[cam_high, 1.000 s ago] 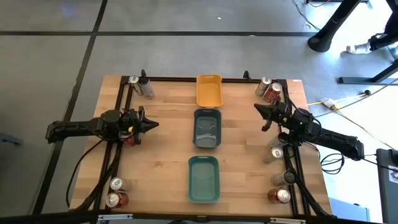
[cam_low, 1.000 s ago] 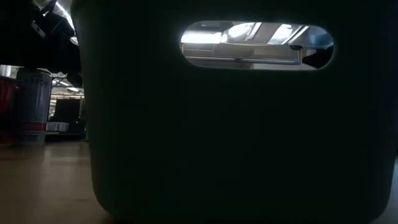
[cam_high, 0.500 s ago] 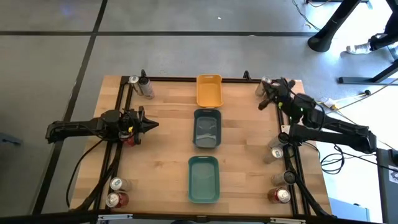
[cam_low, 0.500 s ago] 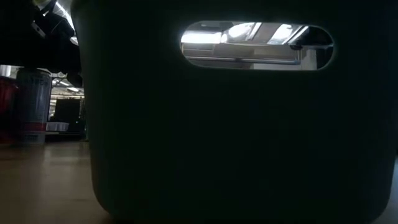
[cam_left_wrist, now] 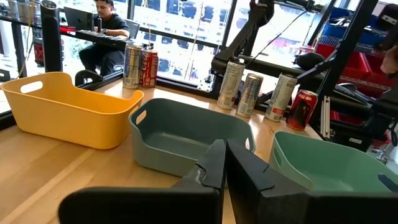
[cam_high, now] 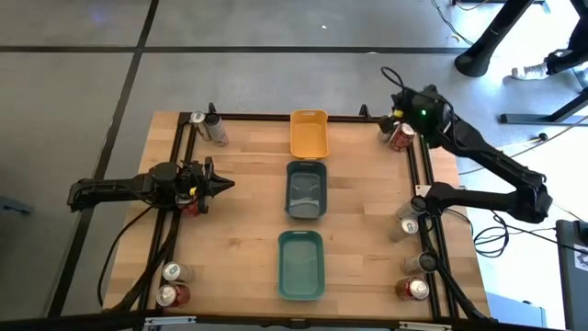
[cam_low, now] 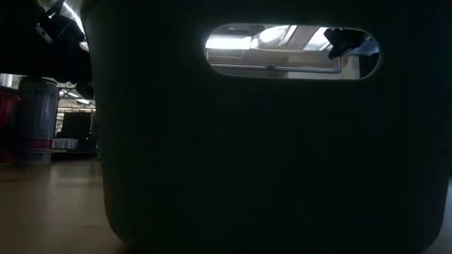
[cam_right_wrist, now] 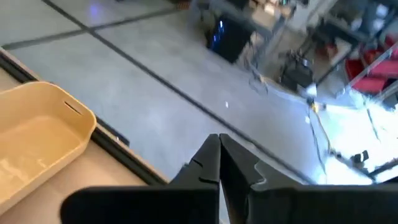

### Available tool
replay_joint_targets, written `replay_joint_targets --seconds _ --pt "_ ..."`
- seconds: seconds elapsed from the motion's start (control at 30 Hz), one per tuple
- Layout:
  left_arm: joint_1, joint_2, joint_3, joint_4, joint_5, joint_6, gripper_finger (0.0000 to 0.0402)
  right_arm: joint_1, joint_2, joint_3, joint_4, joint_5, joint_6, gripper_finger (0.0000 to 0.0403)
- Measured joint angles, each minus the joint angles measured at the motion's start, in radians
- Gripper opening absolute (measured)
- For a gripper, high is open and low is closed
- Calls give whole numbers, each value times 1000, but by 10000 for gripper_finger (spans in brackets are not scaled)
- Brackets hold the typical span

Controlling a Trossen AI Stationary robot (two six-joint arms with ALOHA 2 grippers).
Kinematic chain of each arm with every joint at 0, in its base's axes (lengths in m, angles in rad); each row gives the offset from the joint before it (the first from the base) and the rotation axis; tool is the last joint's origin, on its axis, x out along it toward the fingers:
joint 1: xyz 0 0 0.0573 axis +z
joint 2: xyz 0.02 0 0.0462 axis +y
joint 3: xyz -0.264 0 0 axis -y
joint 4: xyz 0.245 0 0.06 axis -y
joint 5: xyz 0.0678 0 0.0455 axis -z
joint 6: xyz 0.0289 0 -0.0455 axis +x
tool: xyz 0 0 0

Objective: Sort soda cans
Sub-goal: Put the top right blue soda can into the yellow bin

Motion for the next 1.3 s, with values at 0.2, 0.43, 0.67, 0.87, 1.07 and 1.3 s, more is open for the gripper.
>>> replay_joint_targets --seconds 0.2,0.43,0.67,0.87,1.07,1.3 --pt "0 0 0 0 0 0 5 -87 57 72 -74 -14 20 74" --pt "0 0 0 0 0 0 5 -188 120 92 -150 -150 42 206" --pt "0 0 0 0 0 0 5 -238 208 92 -274 -169 42 308" --pt "0 0 0 0 0 0 5 -241 225 92 -295 -124 -5 341" --pt "0 0 0 0 0 0 5 -241 224 87 -293 -119 19 348" --pt "0 0 0 0 0 0 5 -250 279 81 -321 -192 100 348"
